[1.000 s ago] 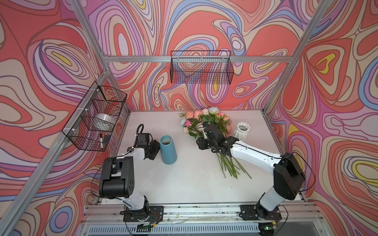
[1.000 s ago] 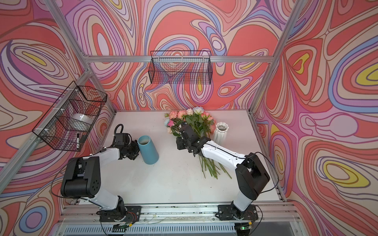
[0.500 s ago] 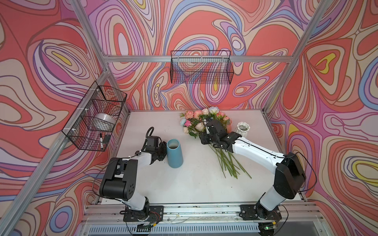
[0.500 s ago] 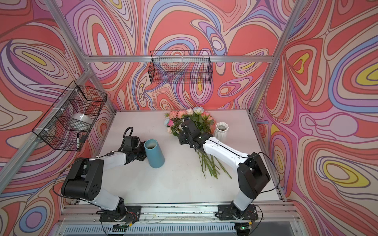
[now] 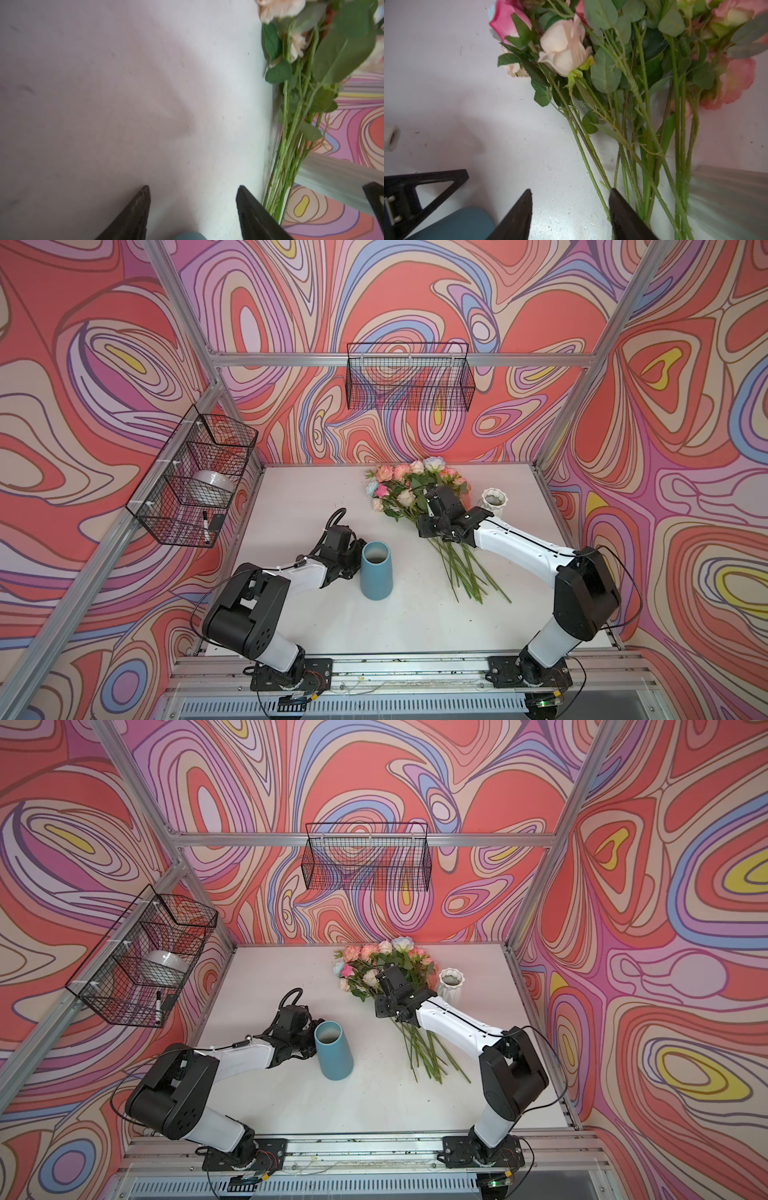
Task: Arrange flowers in a vase
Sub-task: Move the vase to the bottom-center of the table, then rotate the flowers at the top-center of the table.
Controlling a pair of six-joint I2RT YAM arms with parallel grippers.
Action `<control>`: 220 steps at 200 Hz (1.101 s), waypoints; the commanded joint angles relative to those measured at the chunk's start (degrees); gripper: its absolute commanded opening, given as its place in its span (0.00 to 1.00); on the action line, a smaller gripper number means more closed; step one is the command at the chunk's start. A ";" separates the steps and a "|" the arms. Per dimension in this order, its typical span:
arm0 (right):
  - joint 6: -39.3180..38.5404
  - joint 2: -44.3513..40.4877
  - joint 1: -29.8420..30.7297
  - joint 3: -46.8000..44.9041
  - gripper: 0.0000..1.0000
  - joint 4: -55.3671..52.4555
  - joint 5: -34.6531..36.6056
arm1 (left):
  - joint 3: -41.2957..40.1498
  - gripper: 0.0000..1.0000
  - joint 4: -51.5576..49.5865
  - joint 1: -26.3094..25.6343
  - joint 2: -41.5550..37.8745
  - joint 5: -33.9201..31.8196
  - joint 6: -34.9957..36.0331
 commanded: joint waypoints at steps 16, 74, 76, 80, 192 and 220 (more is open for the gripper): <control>-1.26 3.74 -1.93 -1.36 0.62 -1.30 -0.82 | -6.14 0.69 -5.89 -3.41 -2.35 0.34 -1.68; -1.07 10.62 -2.26 -3.16 0.64 0.63 -3.26 | -7.17 0.80 -17.29 2.56 -15.56 -2.15 2.44; -1.05 10.76 -2.29 -3.19 0.64 0.73 -3.33 | -6.91 0.81 -18.08 2.80 -16.13 -2.40 2.82; -0.90 11.27 -2.27 -3.45 0.64 1.24 -3.74 | -6.46 0.81 -19.60 3.04 -17.16 -2.79 3.56; 4.84 12.83 7.00 1.57 0.70 1.98 -3.30 | 4.92 0.87 -41.44 5.90 -39.53 -11.62 11.04; 4.14 5.75 7.07 0.21 0.69 -0.25 1.62 | 6.41 0.88 -42.98 6.24 -41.06 -11.65 11.44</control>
